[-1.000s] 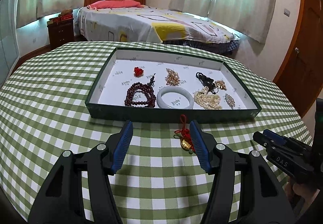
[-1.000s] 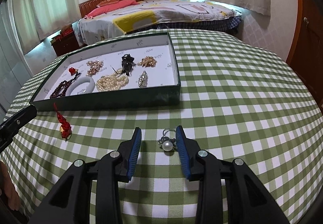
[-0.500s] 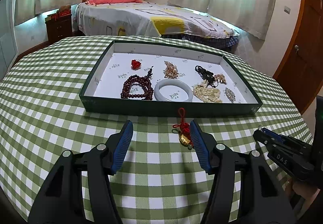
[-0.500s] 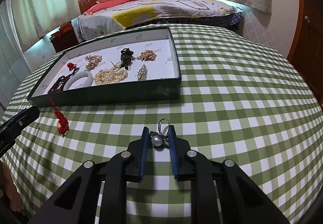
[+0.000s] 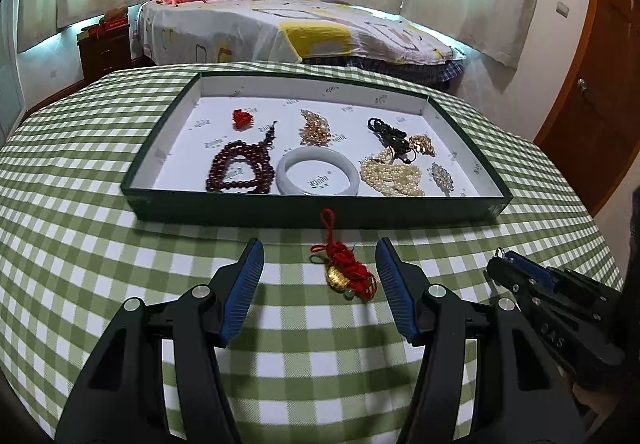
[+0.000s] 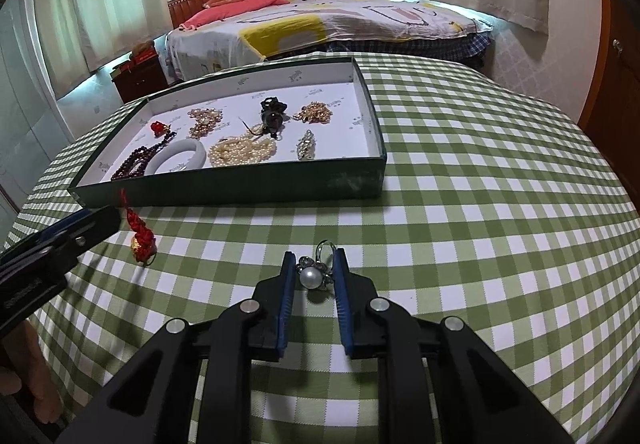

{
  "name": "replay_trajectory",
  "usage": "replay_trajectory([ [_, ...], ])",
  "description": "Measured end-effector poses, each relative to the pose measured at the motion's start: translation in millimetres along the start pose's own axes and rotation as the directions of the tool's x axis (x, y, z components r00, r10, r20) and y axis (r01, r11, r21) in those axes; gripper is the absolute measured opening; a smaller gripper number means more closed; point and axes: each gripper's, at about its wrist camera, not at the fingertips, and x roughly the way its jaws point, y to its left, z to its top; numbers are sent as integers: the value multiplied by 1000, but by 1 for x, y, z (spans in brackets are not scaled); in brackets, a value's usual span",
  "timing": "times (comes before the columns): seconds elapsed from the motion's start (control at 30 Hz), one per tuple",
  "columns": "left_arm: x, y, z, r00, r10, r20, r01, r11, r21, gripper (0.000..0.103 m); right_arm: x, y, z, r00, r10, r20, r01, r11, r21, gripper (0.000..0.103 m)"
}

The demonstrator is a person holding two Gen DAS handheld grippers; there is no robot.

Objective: Organize jewelry
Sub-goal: 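Grasp the pearl ring with the right tool while the left tool grasps the red coin charm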

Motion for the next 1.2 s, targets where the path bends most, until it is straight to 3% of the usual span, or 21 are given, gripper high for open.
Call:
replay_trajectory([
  [0.07, 8, -2, 3, 1000, -5, -26, 5, 1000, 0, 55, 0, -1, 0, 1000, 8, 1, -8, 1000, 5, 20],
  [0.13, 16, -4, 5, 999, -9, -51, 9, 1000, 0, 47, -1, 0, 0, 1000, 13, 3, -14, 1000, 9, 20],
  [0.27, 26, -5, 5, 995, -31, -96, 32, 999, 6, 20, 0, 0, -1, 1000, 23, 2, -23, 1000, 12, 20],
  [0.4, 24, -7, 3, 995, -45, -87, 47, 999, 22, 11, 1, 0, -1, 1000, 30, 0, -30, 999, 16, 20],
  [1.2, 2, -9, -1, 998, -43, -45, 46, 997, 62, 10, -4, 9, -2, 999, 28, 19, -28, 1000, -4, 20],
])
